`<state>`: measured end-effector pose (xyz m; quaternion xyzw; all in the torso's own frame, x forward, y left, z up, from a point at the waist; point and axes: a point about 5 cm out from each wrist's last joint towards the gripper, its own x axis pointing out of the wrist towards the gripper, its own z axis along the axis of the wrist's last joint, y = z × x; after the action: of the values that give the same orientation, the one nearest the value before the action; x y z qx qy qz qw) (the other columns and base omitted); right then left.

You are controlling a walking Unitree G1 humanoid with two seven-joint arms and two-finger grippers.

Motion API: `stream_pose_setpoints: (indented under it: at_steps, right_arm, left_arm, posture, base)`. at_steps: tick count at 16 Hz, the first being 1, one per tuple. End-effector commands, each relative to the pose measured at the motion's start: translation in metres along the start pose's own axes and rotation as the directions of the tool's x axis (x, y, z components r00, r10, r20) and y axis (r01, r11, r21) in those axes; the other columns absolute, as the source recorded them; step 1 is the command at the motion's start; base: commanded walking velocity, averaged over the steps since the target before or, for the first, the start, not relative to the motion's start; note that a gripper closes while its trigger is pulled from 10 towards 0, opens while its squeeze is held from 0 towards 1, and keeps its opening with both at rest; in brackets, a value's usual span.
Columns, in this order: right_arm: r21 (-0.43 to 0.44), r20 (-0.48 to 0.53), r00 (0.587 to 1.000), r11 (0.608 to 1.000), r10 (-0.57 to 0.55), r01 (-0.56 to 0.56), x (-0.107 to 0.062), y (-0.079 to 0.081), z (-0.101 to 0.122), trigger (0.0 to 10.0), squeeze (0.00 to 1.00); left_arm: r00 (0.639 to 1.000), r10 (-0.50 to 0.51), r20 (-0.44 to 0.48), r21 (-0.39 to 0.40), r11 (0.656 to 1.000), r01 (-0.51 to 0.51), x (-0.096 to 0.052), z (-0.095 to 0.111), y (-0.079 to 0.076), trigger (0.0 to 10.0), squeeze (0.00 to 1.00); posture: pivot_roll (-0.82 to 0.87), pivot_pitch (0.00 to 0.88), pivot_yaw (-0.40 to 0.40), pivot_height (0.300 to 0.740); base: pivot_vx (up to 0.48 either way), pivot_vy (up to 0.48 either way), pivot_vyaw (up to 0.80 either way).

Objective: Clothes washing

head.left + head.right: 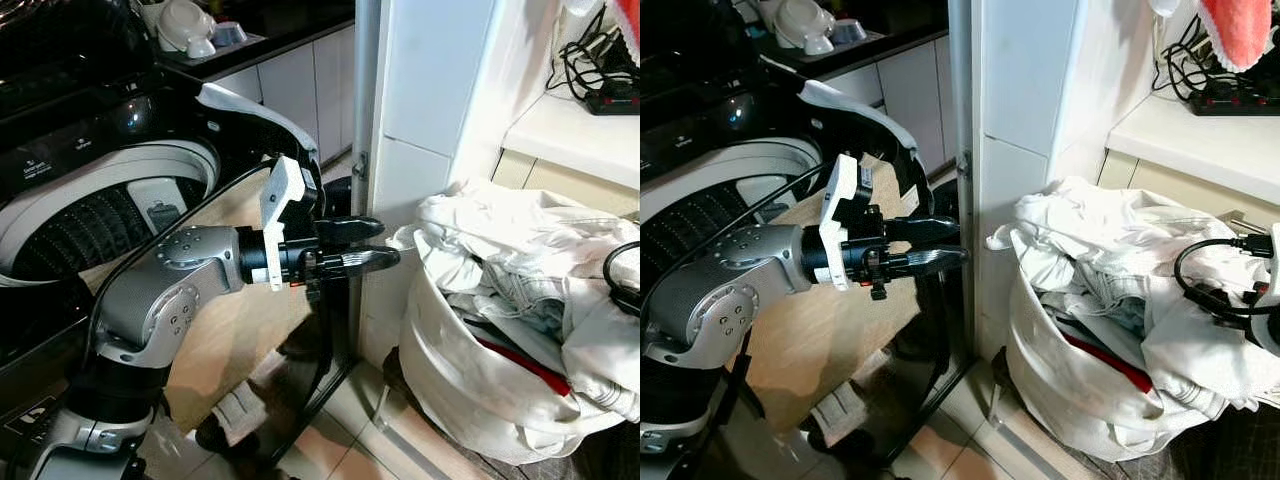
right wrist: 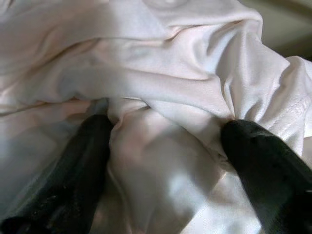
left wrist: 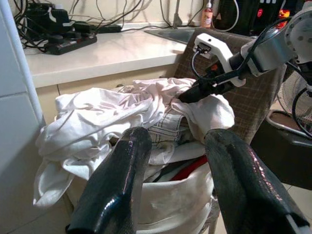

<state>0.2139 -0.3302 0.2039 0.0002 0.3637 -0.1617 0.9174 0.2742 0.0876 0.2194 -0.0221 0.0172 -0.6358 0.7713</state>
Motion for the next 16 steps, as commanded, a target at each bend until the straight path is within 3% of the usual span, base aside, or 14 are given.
stream_pose_setpoints:
  at_steps: [1, 16]
  right_arm:
    - [0.025, -0.023, 1.000, 1.000, -0.001, 0.002, 0.004, -0.001, -0.003, 0.0, 0.00]
    - [0.024, 0.019, 0.997, 0.997, 0.072, -0.072, 0.001, 0.011, 0.007, 0.0, 0.00]
  left_arm:
    - [1.000, -0.005, -0.007, -0.004, 1.000, 0.005, -0.001, 0.001, -0.002, 10.0, 0.00]
    - [1.000, -0.004, -0.016, -0.014, 1.000, 0.004, -0.001, 0.003, -0.003, 10.0, 0.00]
  posture:
    - [-0.11, 0.000, 0.085, 0.740]
    - [-0.10, 0.000, 0.080, 0.740]
  base:
    - [0.000, 0.000, 0.00]
    - [0.000, 0.000, 0.00]
